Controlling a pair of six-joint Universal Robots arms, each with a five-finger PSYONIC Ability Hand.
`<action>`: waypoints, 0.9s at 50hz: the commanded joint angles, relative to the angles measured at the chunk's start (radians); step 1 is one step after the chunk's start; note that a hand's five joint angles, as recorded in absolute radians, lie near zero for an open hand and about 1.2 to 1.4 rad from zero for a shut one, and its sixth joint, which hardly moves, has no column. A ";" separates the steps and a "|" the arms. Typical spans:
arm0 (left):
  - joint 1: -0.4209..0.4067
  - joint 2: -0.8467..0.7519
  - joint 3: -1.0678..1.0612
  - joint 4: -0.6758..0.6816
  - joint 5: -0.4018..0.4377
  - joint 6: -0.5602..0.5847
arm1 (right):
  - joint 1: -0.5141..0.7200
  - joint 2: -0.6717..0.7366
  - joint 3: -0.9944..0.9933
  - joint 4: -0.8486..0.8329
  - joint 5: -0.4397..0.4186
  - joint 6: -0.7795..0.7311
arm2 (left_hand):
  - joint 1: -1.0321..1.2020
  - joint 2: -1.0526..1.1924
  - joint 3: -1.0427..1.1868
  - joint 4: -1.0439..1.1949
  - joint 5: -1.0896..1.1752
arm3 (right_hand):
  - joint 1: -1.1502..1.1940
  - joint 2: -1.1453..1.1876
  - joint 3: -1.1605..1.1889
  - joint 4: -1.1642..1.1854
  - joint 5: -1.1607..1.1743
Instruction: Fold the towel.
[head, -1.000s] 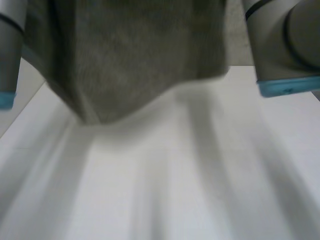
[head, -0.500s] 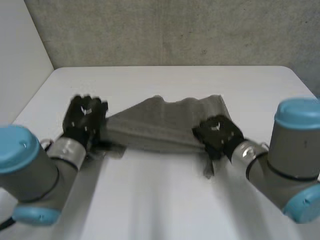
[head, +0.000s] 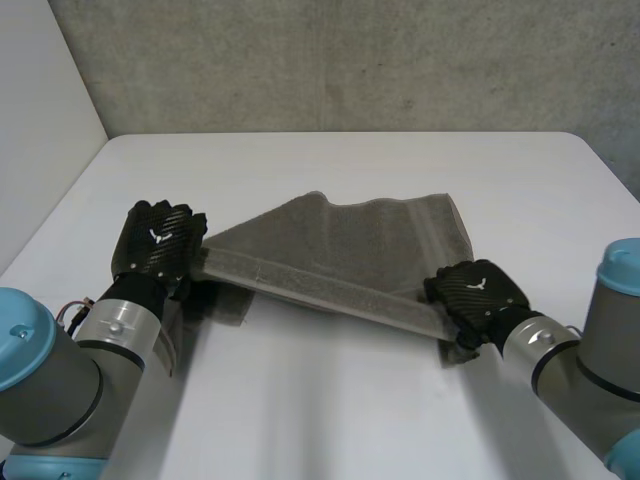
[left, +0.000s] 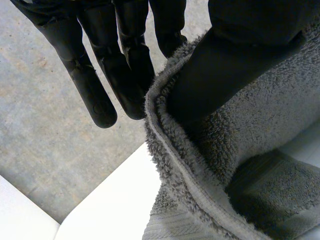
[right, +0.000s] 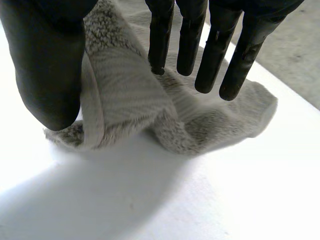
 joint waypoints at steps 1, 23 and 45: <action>0.001 0.000 -0.020 0.026 0.000 0.002 | -0.063 -0.036 0.043 -0.048 -0.003 0.038 | 0.199 0.183 0.179 0.178 0.189 | 0.015 -0.005 0.006 0.002 0.039; 0.002 -0.024 -0.026 0.033 0.000 0.003 | -0.132 -0.047 0.039 -0.080 -0.081 0.038 | -0.428 -0.444 -0.448 -0.449 -0.437 | 0.898 0.878 0.889 0.885 0.922; 0.121 -0.095 0.037 -0.025 0.038 0.002 | -0.253 -0.050 0.012 -0.102 -0.118 0.030 | -0.532 -0.548 -0.552 -0.553 -0.541 | 0.898 0.878 0.889 0.885 0.922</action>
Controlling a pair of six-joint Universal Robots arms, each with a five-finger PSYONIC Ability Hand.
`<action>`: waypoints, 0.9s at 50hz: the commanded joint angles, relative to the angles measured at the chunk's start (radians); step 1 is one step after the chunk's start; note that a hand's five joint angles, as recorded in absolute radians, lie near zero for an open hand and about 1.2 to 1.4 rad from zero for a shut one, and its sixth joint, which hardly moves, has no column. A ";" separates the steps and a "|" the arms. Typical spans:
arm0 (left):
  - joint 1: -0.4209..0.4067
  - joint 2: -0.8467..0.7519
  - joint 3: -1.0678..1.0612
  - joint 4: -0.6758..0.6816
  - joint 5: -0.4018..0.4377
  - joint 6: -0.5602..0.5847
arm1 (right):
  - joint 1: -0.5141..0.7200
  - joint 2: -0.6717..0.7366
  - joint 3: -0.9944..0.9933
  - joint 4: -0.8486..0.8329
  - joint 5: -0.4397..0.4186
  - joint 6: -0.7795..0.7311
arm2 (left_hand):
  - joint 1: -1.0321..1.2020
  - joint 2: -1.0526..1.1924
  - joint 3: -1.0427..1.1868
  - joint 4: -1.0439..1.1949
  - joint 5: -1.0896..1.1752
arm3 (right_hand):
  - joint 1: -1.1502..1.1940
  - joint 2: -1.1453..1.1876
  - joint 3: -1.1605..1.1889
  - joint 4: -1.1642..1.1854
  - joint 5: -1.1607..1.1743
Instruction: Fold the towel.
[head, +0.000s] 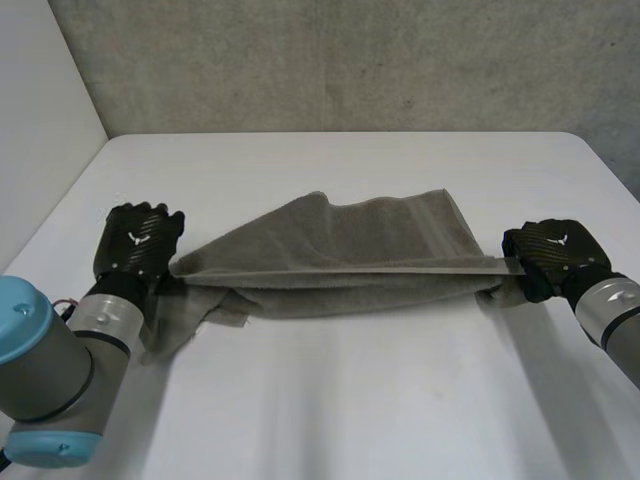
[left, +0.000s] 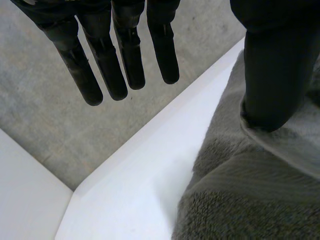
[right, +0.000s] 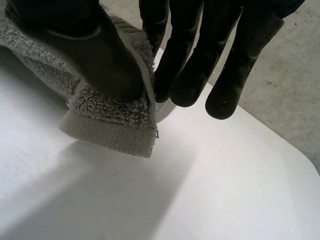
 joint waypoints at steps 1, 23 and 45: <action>0.022 -0.008 0.016 -0.060 0.039 -0.002 | 0.005 0.000 0.007 0.002 -0.021 0.001 | 0.090 0.090 0.090 0.090 0.096 | 0.077 0.067 0.060 0.058 0.057; 0.031 -0.056 0.104 -0.382 0.105 -0.014 | 0.002 0.002 0.003 0.000 -0.019 -0.004 | 0.292 0.293 0.292 0.293 0.299 | 0.077 0.067 0.060 0.058 0.057; 0.028 0.344 0.136 -0.385 0.076 -0.069 | 0.008 -0.368 -0.129 0.186 -0.021 -0.004 | 0.811 0.812 0.811 0.812 0.818 | 0.077 0.067 0.060 0.058 0.057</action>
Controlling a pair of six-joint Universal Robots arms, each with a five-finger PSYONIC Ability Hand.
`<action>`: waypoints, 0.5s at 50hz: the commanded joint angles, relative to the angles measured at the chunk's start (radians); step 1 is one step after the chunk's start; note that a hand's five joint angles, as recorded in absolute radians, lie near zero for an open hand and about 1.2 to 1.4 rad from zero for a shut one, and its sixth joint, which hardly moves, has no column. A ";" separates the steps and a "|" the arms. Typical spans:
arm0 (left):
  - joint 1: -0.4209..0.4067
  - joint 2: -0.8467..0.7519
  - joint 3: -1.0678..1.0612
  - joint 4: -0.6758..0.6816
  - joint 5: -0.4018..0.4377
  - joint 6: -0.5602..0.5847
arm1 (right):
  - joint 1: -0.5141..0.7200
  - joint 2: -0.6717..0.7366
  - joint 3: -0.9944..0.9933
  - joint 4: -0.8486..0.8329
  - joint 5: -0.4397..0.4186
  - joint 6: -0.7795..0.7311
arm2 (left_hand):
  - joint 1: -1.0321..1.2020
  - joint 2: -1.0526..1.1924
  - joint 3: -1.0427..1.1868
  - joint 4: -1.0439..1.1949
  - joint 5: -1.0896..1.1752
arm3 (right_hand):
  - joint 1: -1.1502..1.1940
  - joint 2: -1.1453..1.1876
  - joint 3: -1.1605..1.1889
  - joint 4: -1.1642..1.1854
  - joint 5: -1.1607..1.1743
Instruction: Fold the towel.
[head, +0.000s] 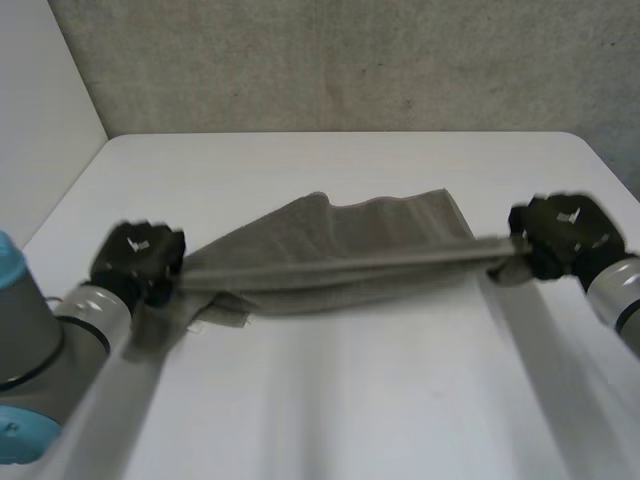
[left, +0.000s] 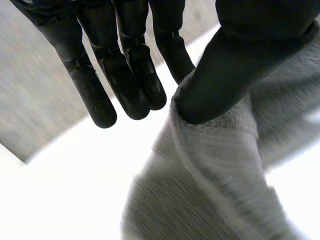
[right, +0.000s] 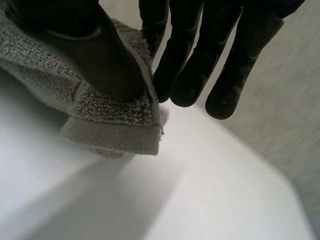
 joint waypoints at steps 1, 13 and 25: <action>-0.012 0.332 0.050 -0.019 -0.011 -0.002 | 0.006 -0.255 -0.112 0.167 -0.005 -0.006 | 0.251 0.183 0.183 0.183 0.212 | 0.076 0.067 0.058 0.058 0.056; -0.018 0.428 0.271 -0.427 -0.003 0.007 | -0.024 -0.190 -0.580 0.843 -0.086 -0.241 | 0.251 0.183 0.183 0.183 0.212 | 0.076 0.067 0.058 0.058 0.056; -0.010 -0.044 0.343 -0.489 -0.003 0.117 | 0.056 0.164 -0.589 0.953 0.094 -0.501 | 0.251 0.183 0.183 0.183 0.212 | 0.076 0.067 0.058 0.058 0.056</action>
